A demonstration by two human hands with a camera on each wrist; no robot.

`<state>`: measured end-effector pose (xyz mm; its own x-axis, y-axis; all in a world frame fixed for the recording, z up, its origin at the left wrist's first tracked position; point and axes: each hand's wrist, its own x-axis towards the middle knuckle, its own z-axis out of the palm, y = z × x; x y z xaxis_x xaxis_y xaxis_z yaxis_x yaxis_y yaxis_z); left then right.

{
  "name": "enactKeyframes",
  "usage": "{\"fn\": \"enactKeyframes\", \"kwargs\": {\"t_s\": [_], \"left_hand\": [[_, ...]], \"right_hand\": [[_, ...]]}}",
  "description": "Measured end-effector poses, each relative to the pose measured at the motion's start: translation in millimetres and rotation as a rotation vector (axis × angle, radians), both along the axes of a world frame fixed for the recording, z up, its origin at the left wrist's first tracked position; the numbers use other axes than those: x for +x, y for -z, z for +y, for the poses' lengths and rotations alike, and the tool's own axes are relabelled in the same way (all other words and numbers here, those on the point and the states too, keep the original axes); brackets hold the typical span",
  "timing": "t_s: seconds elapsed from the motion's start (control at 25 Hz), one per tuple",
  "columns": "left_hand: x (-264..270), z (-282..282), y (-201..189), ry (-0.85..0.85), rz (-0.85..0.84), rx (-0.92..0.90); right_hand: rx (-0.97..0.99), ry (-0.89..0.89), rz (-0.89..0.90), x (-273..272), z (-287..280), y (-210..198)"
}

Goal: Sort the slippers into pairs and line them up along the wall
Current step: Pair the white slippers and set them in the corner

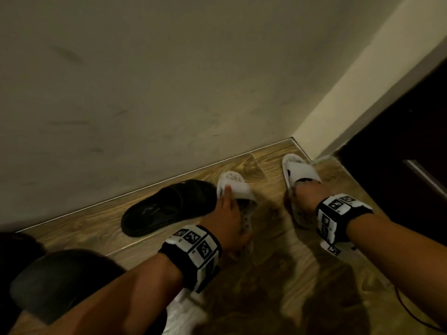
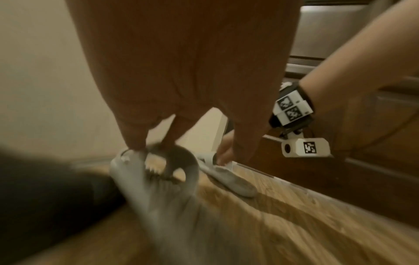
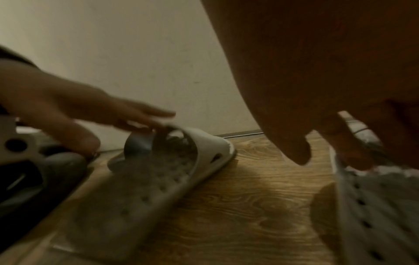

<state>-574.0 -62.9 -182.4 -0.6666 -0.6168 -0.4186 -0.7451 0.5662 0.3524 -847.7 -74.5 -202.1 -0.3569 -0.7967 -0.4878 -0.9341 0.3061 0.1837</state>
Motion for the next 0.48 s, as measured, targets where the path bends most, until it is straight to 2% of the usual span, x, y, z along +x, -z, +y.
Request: {"fn": "enactKeyframes", "kwargs": {"t_s": [0.08,0.16,0.36,0.48], "left_hand": [[-1,8,12,0.007,-0.023,0.056],[-3,15,21,0.045,-0.024,0.03],[-15,8,31,0.075,0.002,0.29],[-20,0,31,0.117,0.131,0.288]], "right_hand": [[0.08,-0.021,-0.094,11,9,10],[0.121,0.041,-0.195,20,18,18],[0.016,0.121,-0.239,20,28,19],[-0.062,0.101,-0.234,31,32,10]]}}
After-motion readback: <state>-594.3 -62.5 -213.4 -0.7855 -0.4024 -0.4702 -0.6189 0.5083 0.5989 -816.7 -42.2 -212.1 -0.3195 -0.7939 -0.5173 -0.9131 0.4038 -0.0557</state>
